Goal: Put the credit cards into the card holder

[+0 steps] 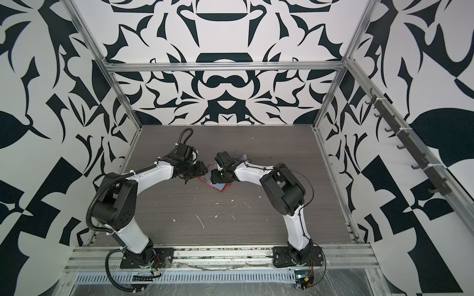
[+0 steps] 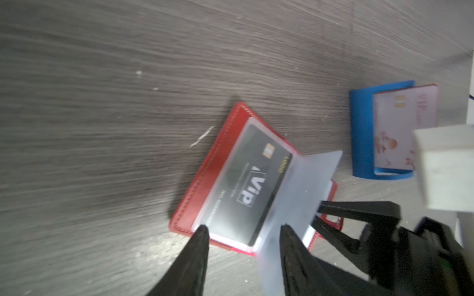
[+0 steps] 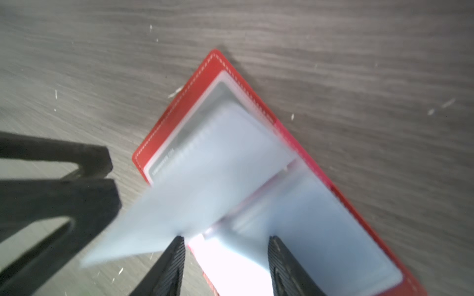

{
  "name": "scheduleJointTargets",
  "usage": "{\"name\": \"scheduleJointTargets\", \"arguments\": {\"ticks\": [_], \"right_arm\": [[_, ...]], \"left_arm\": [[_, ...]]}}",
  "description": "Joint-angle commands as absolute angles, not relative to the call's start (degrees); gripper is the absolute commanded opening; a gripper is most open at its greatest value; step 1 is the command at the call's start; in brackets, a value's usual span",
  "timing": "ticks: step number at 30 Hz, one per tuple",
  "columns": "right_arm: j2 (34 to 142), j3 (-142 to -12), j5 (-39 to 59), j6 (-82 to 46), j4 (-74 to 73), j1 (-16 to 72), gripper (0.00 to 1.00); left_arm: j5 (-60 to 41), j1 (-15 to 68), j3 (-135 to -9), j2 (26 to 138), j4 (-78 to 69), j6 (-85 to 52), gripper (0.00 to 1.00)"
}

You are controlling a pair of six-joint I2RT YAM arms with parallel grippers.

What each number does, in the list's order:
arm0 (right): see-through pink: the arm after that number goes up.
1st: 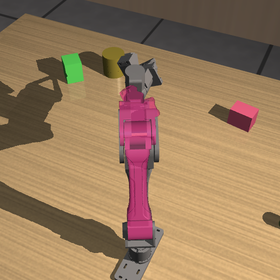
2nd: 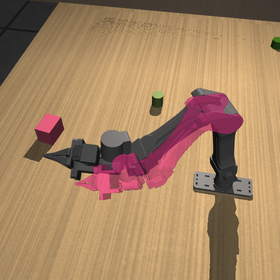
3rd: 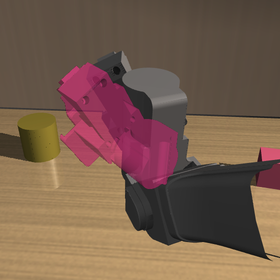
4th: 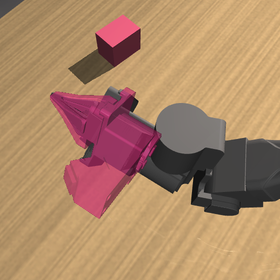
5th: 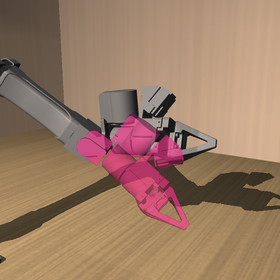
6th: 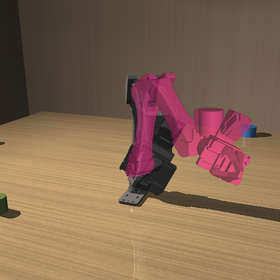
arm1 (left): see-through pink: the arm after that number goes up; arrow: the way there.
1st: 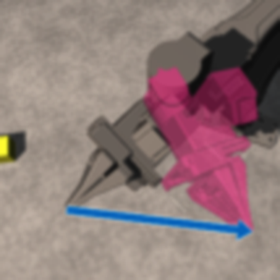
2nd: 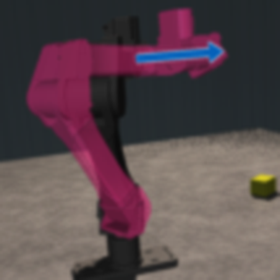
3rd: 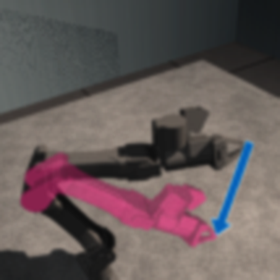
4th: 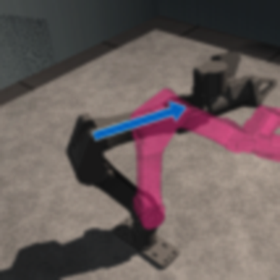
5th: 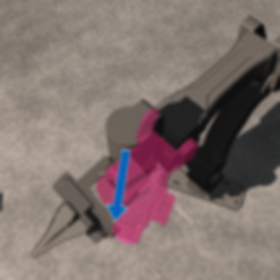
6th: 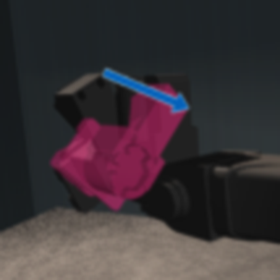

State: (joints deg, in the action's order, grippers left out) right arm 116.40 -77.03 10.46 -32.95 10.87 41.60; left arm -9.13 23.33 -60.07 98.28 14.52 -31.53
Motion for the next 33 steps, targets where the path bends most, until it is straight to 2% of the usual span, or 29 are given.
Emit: {"name": "scheduleJointTargets", "arguments": {"ticks": [1,8,12,14,19,27,33], "right_arm": [[117.7,-79.3,8.4,-32.5,13.8,41.8,0.54],[119.7,-81.5,7.1,-31.9,17.2,41.9,0.44],[120.9,-82.8,6.6,-30.7,20.1,42.0,0.39],[121.2,-83.0,6.5,-30.1,20.9,42.1,0.36],[121.3,-82.8,5.9,-28.7,22.2,42.2,0.32],[121.5,-82.8,5.9,-26.1,24.3,42.2,0.32],[122.3,-84.3,6.5,-23.6,26.5,42.3,0.31]], "left_arm": [[-8.1,22.6,-58.9,95.8,13.8,-31.5,0.51],[-7.7,22.2,-58.1,96.3,12.6,-30.9,0.53],[-5.9,21.9,-57.0,95.6,10.6,-31.5,0.59],[-7.5,21.7,-56.7,96.2,8.9,-30.4,0.63],[-13.4,20.9,-58.9,101.4,7.7,-27.5,0.62],[-16.3,19.9,-61.2,107.2,8.1,-26.5,0.55],[-20.5,19.9,-59.1,107.0,8.4,-27.5,0.33]]}}
